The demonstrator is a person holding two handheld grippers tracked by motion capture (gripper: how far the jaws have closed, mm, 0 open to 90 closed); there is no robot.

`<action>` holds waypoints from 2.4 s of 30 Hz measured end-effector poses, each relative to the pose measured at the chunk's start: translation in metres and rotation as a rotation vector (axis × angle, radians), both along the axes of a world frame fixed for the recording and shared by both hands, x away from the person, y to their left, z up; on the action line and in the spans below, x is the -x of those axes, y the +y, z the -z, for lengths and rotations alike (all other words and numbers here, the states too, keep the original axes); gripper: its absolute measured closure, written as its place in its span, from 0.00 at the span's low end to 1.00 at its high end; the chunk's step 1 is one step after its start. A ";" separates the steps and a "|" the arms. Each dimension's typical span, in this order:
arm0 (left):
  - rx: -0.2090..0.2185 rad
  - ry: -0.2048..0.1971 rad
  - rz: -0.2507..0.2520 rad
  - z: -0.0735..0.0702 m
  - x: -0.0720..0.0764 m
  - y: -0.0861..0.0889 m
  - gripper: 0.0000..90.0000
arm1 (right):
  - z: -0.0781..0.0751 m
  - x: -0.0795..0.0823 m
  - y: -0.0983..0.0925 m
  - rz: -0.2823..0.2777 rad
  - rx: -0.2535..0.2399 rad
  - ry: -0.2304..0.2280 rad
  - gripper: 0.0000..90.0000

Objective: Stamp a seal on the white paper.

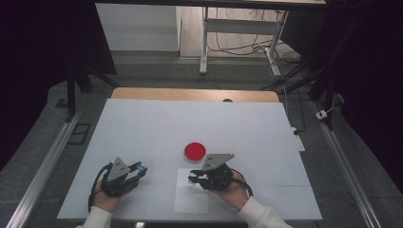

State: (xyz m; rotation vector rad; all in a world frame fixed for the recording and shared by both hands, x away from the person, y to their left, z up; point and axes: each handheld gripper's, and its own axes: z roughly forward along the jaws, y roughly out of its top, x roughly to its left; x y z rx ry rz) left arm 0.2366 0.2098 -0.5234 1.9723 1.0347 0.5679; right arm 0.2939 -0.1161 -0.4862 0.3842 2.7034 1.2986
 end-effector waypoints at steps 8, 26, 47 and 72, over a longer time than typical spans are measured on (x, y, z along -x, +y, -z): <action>-0.005 0.004 0.001 0.000 0.000 0.000 0.72 | 0.006 0.000 0.003 -0.012 0.038 -0.011 0.83; -0.004 0.006 0.002 0.001 0.000 0.001 0.72 | 0.012 0.001 0.003 -0.019 0.073 -0.018 0.83; -0.003 0.008 0.001 0.001 0.000 0.001 0.72 | 0.017 0.001 0.006 -0.027 0.084 -0.027 0.83; -0.006 0.008 -0.001 0.001 0.001 0.000 0.72 | 0.021 0.003 0.009 -0.019 0.121 -0.024 0.84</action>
